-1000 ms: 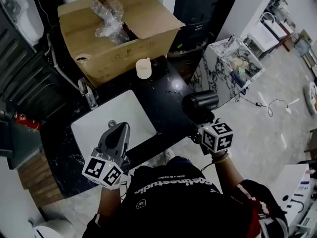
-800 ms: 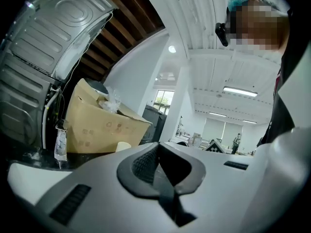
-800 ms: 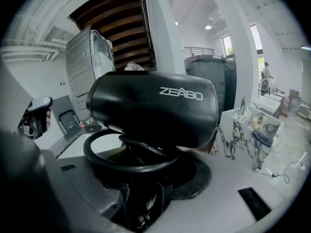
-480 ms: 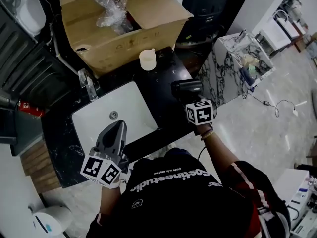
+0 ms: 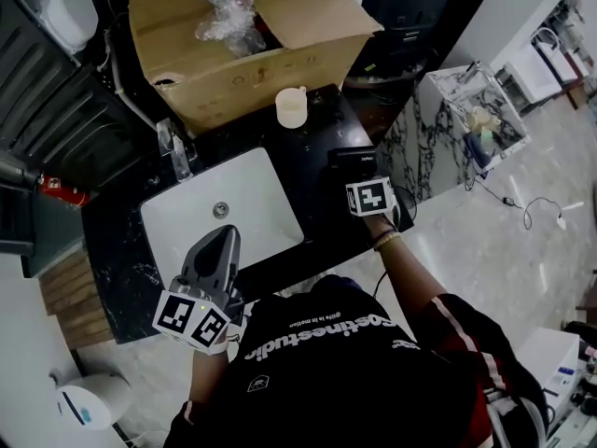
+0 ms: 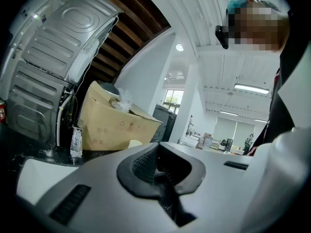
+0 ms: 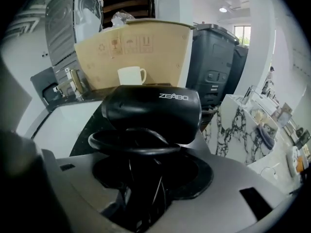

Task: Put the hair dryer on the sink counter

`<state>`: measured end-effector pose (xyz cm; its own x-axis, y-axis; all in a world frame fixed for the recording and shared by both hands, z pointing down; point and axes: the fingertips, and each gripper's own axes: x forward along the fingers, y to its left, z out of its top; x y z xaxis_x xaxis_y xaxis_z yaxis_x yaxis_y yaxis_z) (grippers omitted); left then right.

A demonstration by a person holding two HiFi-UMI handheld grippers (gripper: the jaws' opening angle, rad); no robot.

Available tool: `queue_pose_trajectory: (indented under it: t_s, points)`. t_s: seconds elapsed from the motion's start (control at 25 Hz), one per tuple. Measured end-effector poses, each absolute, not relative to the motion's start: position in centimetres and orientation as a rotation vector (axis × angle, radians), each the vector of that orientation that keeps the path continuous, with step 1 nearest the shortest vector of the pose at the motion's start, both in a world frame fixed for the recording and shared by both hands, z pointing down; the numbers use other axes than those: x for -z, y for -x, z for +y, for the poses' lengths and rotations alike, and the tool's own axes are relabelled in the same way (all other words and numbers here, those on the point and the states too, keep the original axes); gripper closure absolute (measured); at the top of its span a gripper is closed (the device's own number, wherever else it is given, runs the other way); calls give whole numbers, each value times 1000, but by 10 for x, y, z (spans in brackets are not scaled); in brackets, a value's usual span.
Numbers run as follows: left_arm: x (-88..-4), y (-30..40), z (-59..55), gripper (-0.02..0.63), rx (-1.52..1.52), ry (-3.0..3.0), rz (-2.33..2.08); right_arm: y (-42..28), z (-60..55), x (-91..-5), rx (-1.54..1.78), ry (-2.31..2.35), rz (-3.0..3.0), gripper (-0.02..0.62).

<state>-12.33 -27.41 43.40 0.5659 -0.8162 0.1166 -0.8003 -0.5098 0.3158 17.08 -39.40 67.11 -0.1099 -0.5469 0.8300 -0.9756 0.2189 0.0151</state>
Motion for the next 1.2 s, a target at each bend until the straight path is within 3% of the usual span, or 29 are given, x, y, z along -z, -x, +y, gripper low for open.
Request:
queue_pose_trajectory:
  t_s: [0.68,0.92,1.2]
  points:
    - [-433,137,-273,591,114,-2462,-1333,-170,-380,-646,-810,-1404,-1773,332]
    - [-421,150,-282,591,137,-2468,-1370,-155,-377,-572,-690,-1452,-1967,334]
    - [-395,177,-289,591,160,-2495,-1480,-61,-379,-426,-251,-1415,-2494,371]
